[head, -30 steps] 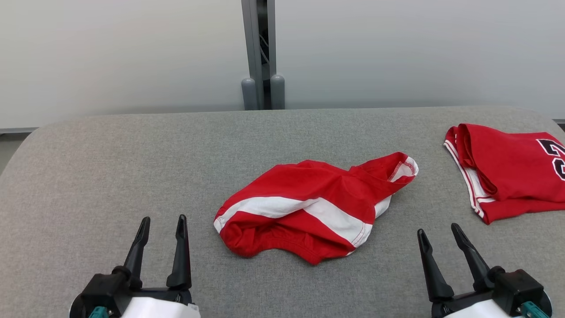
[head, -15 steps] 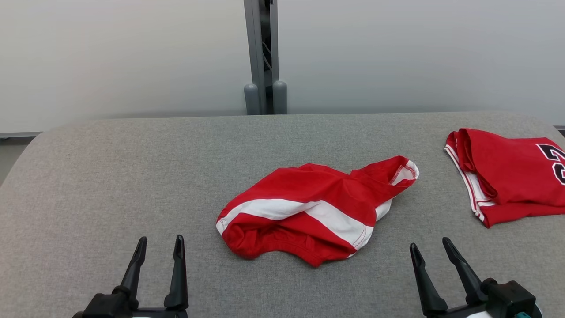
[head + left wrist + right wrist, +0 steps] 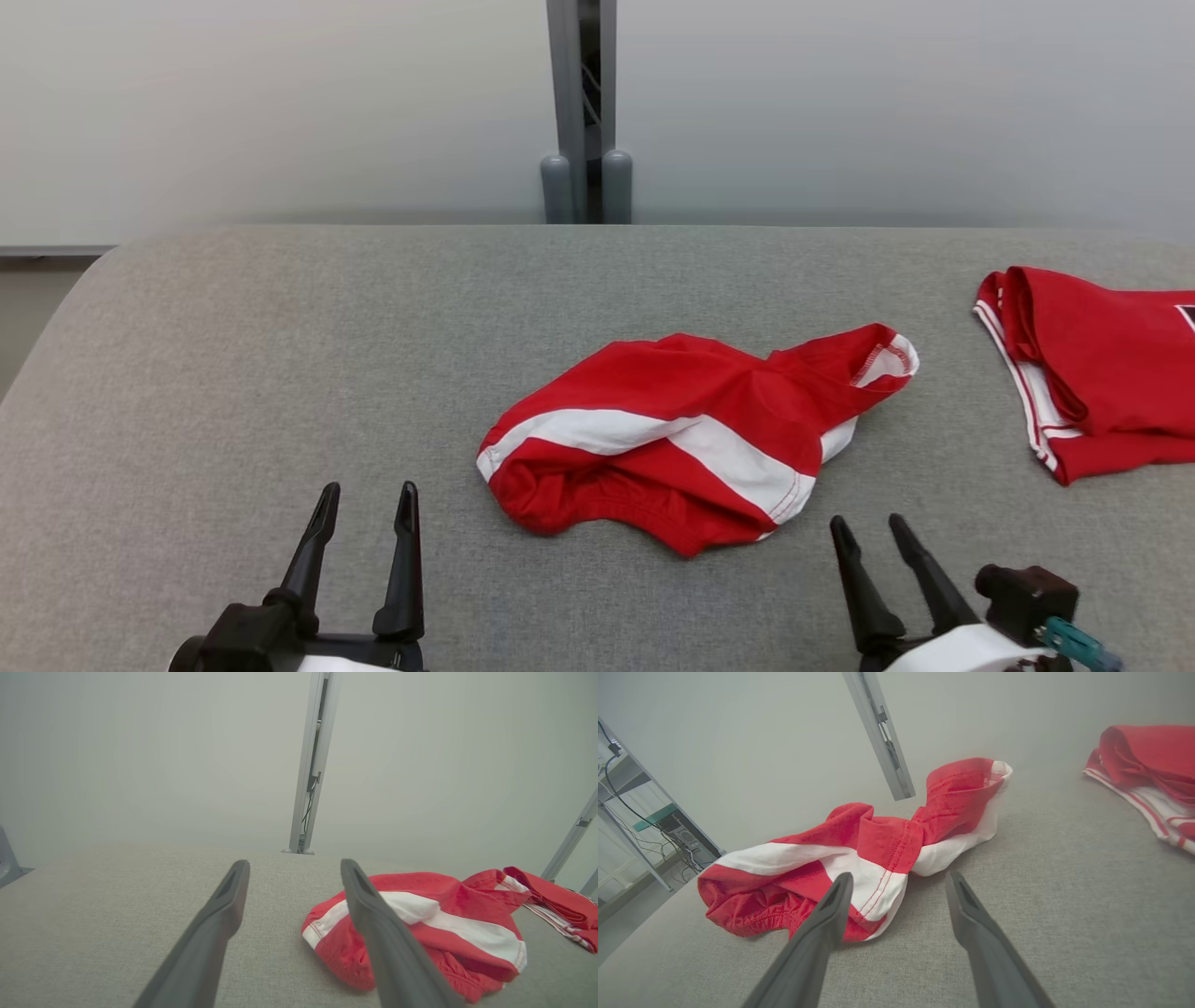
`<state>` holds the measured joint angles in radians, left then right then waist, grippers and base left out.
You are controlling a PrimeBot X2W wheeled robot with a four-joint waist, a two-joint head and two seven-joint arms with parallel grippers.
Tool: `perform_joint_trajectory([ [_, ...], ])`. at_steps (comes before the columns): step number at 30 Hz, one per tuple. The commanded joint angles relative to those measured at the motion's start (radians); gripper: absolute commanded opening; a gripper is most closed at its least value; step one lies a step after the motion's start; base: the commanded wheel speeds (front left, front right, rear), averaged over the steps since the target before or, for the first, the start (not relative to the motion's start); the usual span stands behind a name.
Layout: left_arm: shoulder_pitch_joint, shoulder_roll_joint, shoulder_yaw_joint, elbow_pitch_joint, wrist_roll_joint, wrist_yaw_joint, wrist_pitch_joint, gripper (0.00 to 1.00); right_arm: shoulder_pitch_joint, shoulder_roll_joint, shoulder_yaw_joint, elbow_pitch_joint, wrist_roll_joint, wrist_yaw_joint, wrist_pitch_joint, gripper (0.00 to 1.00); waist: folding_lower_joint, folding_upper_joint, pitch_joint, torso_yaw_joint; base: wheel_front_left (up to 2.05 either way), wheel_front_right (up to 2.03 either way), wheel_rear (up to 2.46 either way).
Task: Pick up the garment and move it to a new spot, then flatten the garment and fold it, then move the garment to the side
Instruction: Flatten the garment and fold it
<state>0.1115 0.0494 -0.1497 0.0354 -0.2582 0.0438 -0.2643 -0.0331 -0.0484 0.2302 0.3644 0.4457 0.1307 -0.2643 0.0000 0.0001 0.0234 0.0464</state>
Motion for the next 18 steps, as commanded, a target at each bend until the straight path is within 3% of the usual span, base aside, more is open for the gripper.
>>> perform_joint_trajectory([
  [1,-0.022,0.003,-0.004,-0.003,-0.003,-0.005,0.001,1.00,-0.032,-0.005,0.019,0.049,0.031,0.000,0.000,1.00,0.0000,-0.0001,0.008,0.013,0.00,0.00,0.00],
  [11,-0.042,0.003,-0.030,0.003,-0.005,-0.008,0.001,1.00,-0.175,-0.006,0.094,0.253,0.178,0.000,0.000,1.00,0.0000,-0.0001,0.027,0.056,0.00,0.00,0.00],
  [13,-0.042,0.003,-0.034,0.003,-0.006,-0.006,0.001,1.00,-0.189,-0.006,0.103,0.283,0.204,0.000,0.000,0.78,0.0000,-0.0001,0.030,0.062,0.00,0.00,0.00],
  [15,-0.045,0.003,-0.036,0.002,-0.006,-0.005,0.001,1.00,-0.203,-0.006,0.108,0.300,0.225,0.000,0.000,0.47,0.0000,-0.0001,0.032,0.066,0.00,0.00,0.00],
  [18,-0.048,0.003,-0.037,0.001,-0.006,-0.004,0.001,1.00,-0.217,-0.006,0.116,0.325,0.253,0.000,0.000,0.32,0.0000,-0.0001,0.036,0.067,0.00,0.00,0.00],
])
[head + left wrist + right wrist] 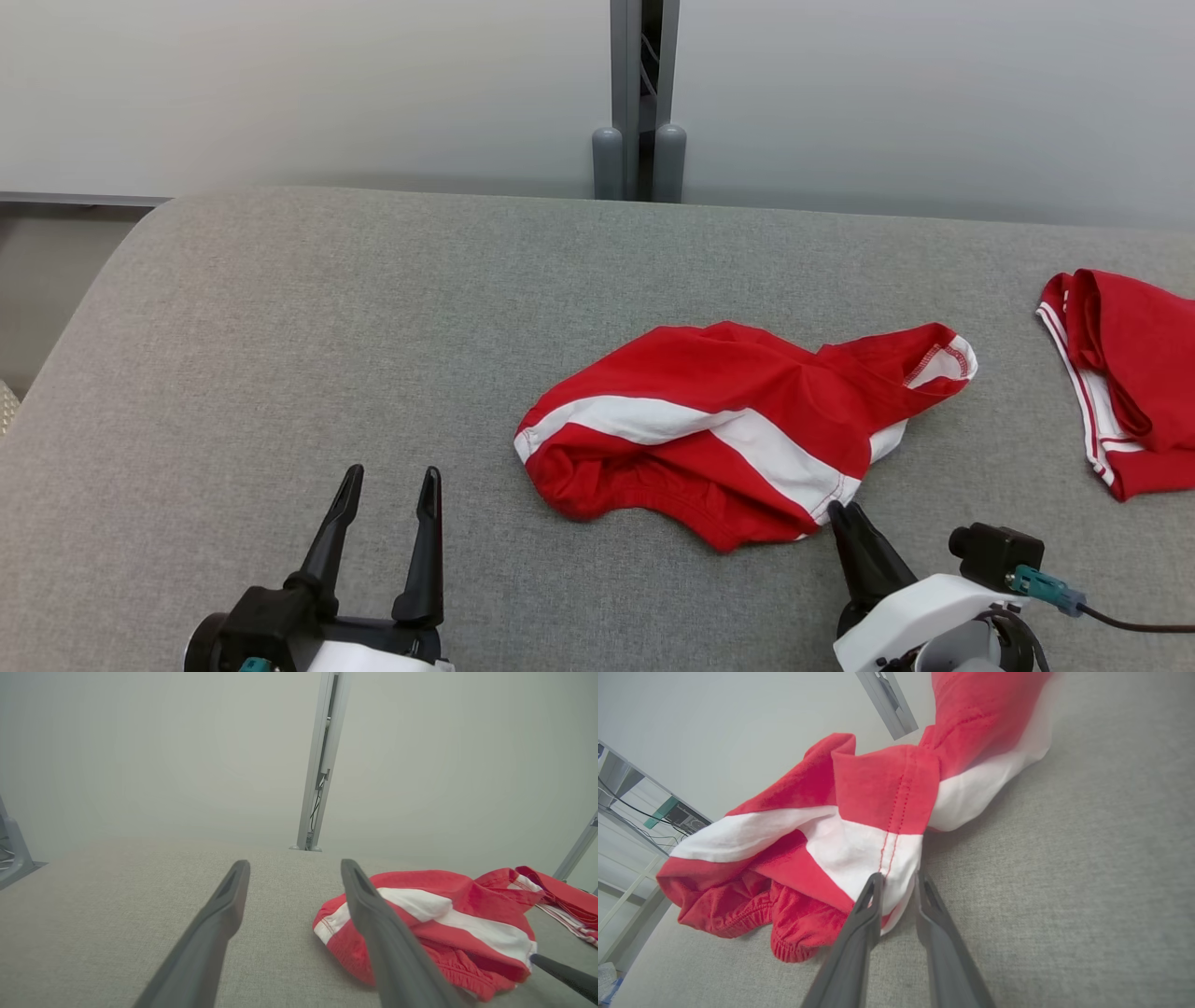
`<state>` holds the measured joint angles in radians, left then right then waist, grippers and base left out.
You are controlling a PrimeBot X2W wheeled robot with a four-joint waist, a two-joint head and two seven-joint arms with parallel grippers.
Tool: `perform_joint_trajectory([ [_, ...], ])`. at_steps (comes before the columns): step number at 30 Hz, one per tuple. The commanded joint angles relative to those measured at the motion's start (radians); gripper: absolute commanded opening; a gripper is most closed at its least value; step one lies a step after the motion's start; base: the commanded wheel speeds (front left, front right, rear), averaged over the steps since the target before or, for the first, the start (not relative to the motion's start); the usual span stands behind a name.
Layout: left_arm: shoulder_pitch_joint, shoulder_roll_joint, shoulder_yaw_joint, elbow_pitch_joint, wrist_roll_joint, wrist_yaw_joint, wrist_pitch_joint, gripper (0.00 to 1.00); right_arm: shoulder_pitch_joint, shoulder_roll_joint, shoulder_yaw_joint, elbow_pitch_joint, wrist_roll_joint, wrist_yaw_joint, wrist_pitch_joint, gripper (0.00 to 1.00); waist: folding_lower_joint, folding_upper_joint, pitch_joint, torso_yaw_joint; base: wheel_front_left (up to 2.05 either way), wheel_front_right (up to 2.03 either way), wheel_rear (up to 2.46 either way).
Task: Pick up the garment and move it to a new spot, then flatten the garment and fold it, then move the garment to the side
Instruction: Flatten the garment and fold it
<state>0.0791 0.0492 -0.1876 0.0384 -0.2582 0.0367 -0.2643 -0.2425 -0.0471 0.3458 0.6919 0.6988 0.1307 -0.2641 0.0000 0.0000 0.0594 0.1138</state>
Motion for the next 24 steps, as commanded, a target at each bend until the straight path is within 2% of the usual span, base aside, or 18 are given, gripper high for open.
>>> perform_joint_trajectory([
  [1,-0.016,0.003,0.001,-0.002,-0.005,0.003,0.001,1.00,-0.013,-0.007,0.002,0.004,0.006,0.000,0.000,0.20,0.0000,0.0000,0.001,-0.001,0.00,0.00,0.00],
  [2,-0.016,0.003,0.002,-0.002,-0.006,0.003,0.001,1.00,-0.017,-0.007,0.004,0.009,0.011,0.000,0.000,0.00,0.0000,0.0000,0.001,-0.002,0.00,0.00,0.00],
  [14,-0.010,0.003,0.011,-0.002,-0.010,-0.001,0.001,1.00,0.017,-0.080,-0.054,-0.054,0.023,0.000,0.000,0.00,0.0000,0.0000,-0.011,-0.028,0.00,0.00,0.00],
  [15,-0.009,0.003,0.010,-0.003,-0.009,-0.001,0.001,1.00,0.015,-0.078,-0.046,-0.072,0.038,0.000,0.000,0.19,0.0000,0.0000,-0.009,-0.030,0.00,0.00,0.00],
  [16,-0.010,0.003,0.007,-0.003,-0.010,-0.001,0.001,1.00,0.017,-0.077,-0.028,-0.086,0.054,0.000,0.000,0.88,0.0000,0.0000,-0.006,-0.029,0.00,0.00,0.00],
  [17,-0.014,0.004,0.006,-0.003,-0.010,-0.002,0.001,1.00,0.017,-0.082,-0.007,-0.098,0.064,0.000,0.000,1.00,0.0000,0.0000,-0.002,-0.028,0.00,0.00,0.00],
  [24,-0.036,0.004,-0.010,-0.001,-0.001,-0.009,0.001,1.00,-0.013,-0.095,0.075,-0.096,0.129,0.000,0.000,1.00,0.0000,0.0000,0.017,0.002,0.00,0.00,0.00],
])
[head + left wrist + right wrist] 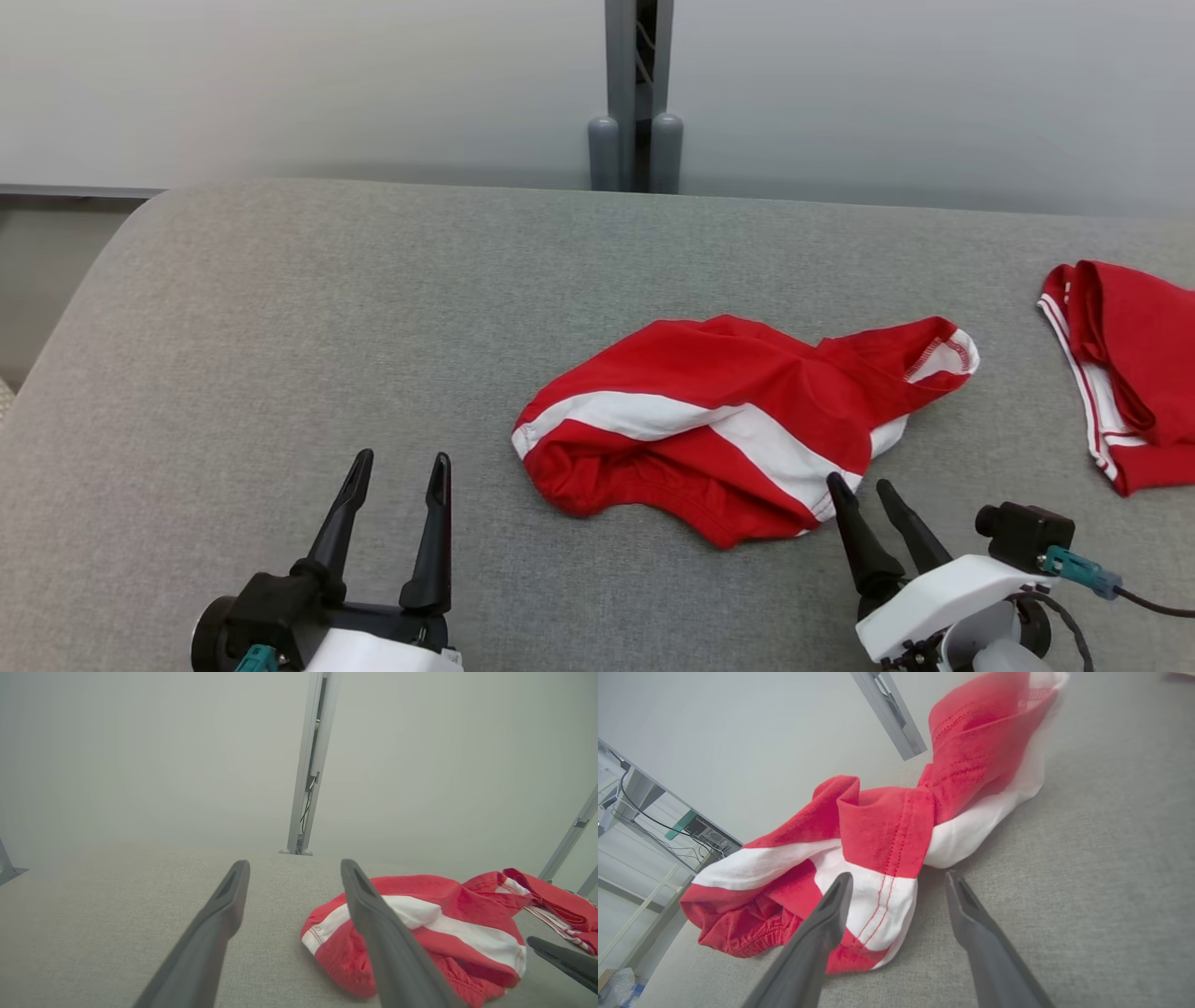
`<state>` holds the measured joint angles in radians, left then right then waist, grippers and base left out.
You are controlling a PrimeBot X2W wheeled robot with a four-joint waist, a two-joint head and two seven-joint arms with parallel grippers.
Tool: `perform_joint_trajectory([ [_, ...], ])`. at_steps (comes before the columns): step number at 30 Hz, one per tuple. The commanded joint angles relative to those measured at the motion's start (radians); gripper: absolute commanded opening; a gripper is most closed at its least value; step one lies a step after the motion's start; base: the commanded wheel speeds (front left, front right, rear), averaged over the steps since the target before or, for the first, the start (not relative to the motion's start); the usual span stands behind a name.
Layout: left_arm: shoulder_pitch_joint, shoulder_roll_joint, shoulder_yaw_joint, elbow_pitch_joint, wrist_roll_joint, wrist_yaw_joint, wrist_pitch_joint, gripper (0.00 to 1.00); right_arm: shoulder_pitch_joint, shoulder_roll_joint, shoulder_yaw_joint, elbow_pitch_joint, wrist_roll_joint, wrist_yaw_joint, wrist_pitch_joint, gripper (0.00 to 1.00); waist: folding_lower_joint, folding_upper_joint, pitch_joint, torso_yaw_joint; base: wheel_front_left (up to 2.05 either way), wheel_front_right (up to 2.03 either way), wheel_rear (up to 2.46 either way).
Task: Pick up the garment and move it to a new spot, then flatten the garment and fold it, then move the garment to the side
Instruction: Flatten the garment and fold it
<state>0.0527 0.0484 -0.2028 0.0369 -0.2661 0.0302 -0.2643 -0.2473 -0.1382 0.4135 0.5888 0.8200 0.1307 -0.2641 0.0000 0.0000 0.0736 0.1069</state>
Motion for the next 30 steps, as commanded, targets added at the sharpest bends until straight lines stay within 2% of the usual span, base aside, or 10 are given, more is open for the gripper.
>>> perform_joint_trajectory([
  [1,-0.009,0.005,0.007,0.001,0.007,-0.002,0.001,1.00,-0.012,-0.004,0.015,0.015,0.011,0.000,0.000,1.00,0.0000,0.0000,0.003,0.014,0.00,0.00,0.00],
  [6,-0.011,0.004,0.010,0.005,0.005,-0.001,0.001,1.00,-0.030,-0.006,0.048,0.055,0.042,0.000,0.000,1.00,0.0000,0.0000,0.004,0.035,0.00,0.00,0.00],
  [7,-0.013,0.004,0.008,0.004,0.003,0.001,0.001,1.00,-0.034,-0.008,0.050,0.058,0.044,0.000,0.000,0.95,0.0000,0.0000,0.004,0.038,0.00,0.00,0.00],
  [8,-0.015,0.004,0.007,0.004,0.000,0.002,0.001,1.00,-0.036,-0.010,0.056,0.061,0.046,0.000,0.000,0.53,0.0000,0.0000,0.005,0.041,0.00,0.00,0.00],
  [9,-0.017,0.004,0.007,0.003,-0.001,0.003,0.001,1.00,-0.037,-0.012,0.059,0.061,0.044,0.000,0.000,0.22,0.0000,0.0000,0.005,0.043,0.00,0.00,0.00],
  [10,-0.017,0.004,0.007,0.003,-0.001,0.003,0.001,1.00,-0.037,-0.012,0.059,0.061,0.044,0.000,0.000,0.22,0.0000,0.0000,0.005,0.043,0.00,0.00,0.00],
  [11,-0.018,0.004,0.006,0.002,-0.003,0.004,0.001,1.00,-0.039,-0.016,0.057,0.060,0.040,0.000,0.000,0.00,0.0000,0.0000,0.006,0.045,0.00,0.00,0.00],
  [22,-0.013,0.004,0.012,-0.010,-0.004,0.007,0.001,1.00,0.009,-0.100,-0.045,-0.002,-0.028,0.000,0.000,0.00,0.0000,0.0000,0.023,0.018,0.00,0.00,0.00],
  [26,-0.022,0.004,0.006,0.002,-0.010,-0.013,0.001,1.00,0.013,-0.167,-0.094,-0.011,-0.113,0.000,0.000,0.00,0.0000,0.0000,0.032,-0.010,0.00,0.00,0.00],
  [30,-0.027,0.005,-0.018,0.031,-0.025,-0.054,0.001,1.00,0.018,-0.197,-0.059,0.017,-0.115,0.000,0.018,0.00,0.0000,0.0000,0.032,-0.021,0.00,0.00,0.00],
])
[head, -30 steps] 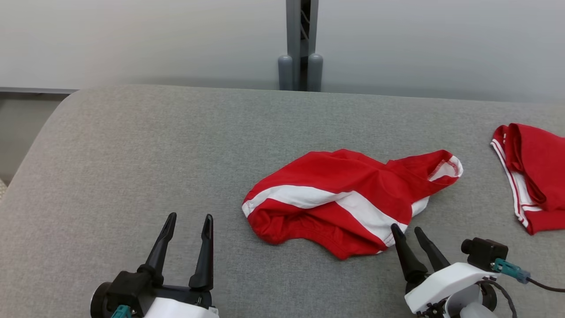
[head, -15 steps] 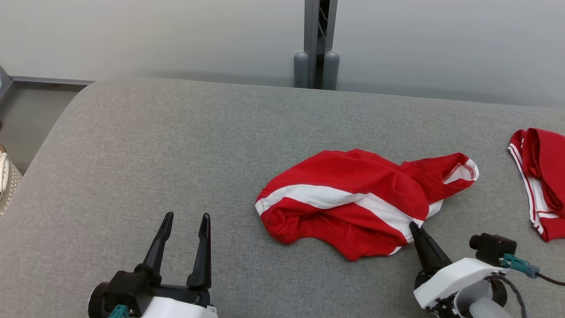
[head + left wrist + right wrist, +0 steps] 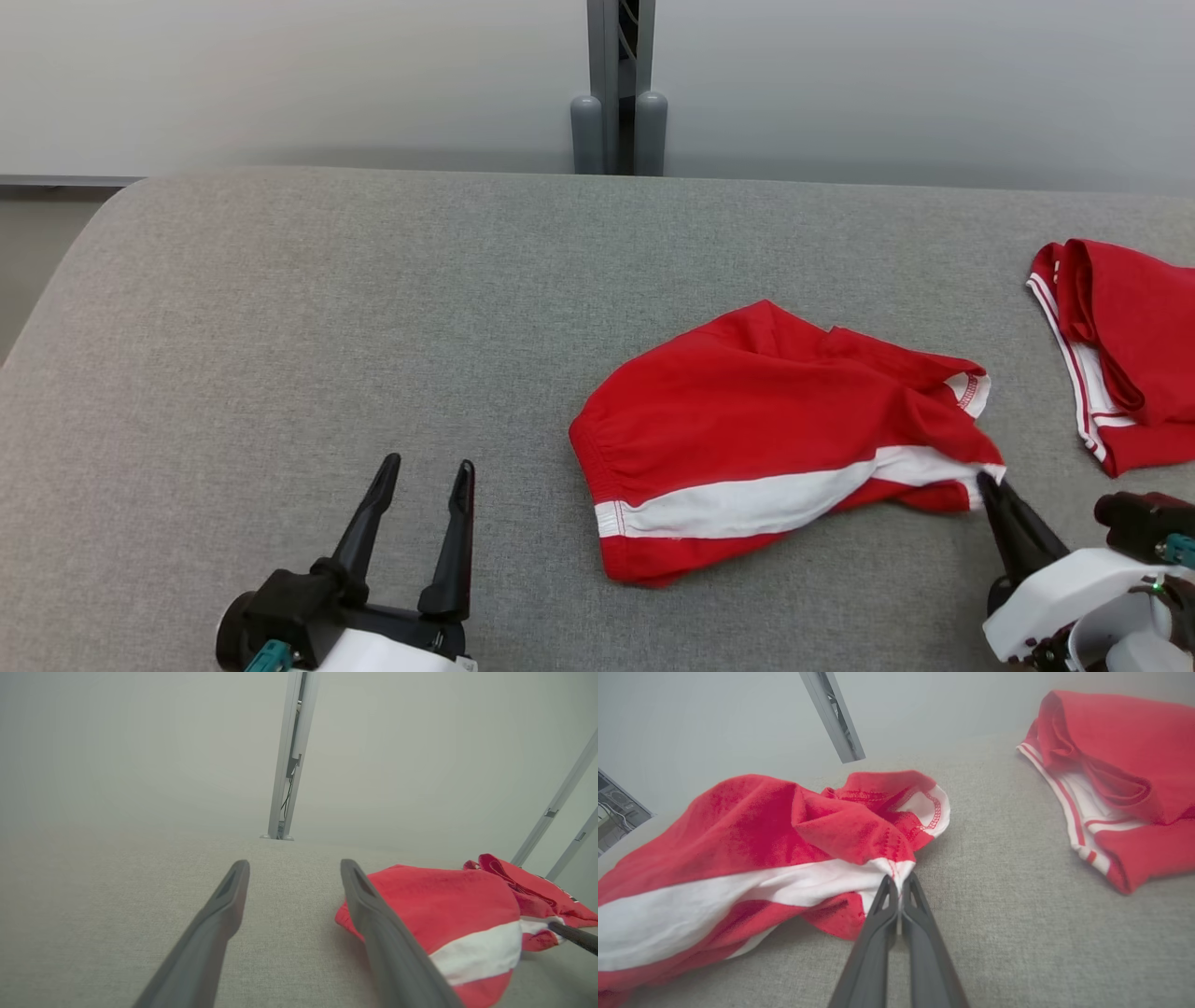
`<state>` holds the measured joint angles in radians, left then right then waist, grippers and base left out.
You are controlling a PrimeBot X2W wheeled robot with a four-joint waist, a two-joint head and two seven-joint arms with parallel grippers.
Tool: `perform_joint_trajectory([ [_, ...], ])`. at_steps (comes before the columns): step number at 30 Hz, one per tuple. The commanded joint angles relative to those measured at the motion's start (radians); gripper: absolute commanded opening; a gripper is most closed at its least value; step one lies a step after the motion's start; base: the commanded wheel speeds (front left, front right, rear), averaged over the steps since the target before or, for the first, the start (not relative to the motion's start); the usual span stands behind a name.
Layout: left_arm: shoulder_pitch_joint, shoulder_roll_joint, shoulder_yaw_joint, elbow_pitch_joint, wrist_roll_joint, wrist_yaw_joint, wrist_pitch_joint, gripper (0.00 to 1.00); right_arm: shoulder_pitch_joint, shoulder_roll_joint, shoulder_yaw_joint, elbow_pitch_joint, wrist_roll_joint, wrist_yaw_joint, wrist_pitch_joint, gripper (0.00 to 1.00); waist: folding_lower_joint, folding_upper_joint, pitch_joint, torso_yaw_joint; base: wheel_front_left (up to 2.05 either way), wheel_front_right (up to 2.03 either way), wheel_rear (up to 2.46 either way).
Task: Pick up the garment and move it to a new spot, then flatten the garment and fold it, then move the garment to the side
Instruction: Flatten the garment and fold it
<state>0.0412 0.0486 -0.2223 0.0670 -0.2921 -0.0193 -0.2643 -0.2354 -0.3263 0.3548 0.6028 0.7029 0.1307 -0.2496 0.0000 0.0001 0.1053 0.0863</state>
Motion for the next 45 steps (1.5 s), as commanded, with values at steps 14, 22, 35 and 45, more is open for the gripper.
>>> perform_joint_trajectory([
  [14,-0.017,0.004,-0.009,0.014,-0.017,-0.004,0.001,1.00,-0.020,-0.010,-0.021,0.053,-0.111,0.000,-0.017,1.00,0.0000,-0.0001,-0.020,-0.011,0.00,0.00,0.00],
  [22,0.017,0.004,-0.011,-0.038,-0.044,0.049,0.001,1.00,0.102,0.073,-0.196,-0.234,-0.353,0.000,-0.016,1.00,0.0000,-0.0001,-0.054,-0.026,0.00,0.00,0.00],
  [35,0.075,0.004,-0.026,-0.065,-0.072,0.108,0.001,1.00,0.309,0.193,-0.244,-0.490,-0.505,0.000,-0.017,1.00,0.0000,-0.0001,-0.113,-0.059,0.00,0.00,0.00],
  [45,0.102,0.004,-0.018,-0.085,-0.051,0.125,0.001,1.00,0.370,0.224,-0.254,-0.526,-0.519,0.000,-0.017,1.00,0.0000,-0.0001,-0.142,-0.078,0.00,0.00,0.00],
])
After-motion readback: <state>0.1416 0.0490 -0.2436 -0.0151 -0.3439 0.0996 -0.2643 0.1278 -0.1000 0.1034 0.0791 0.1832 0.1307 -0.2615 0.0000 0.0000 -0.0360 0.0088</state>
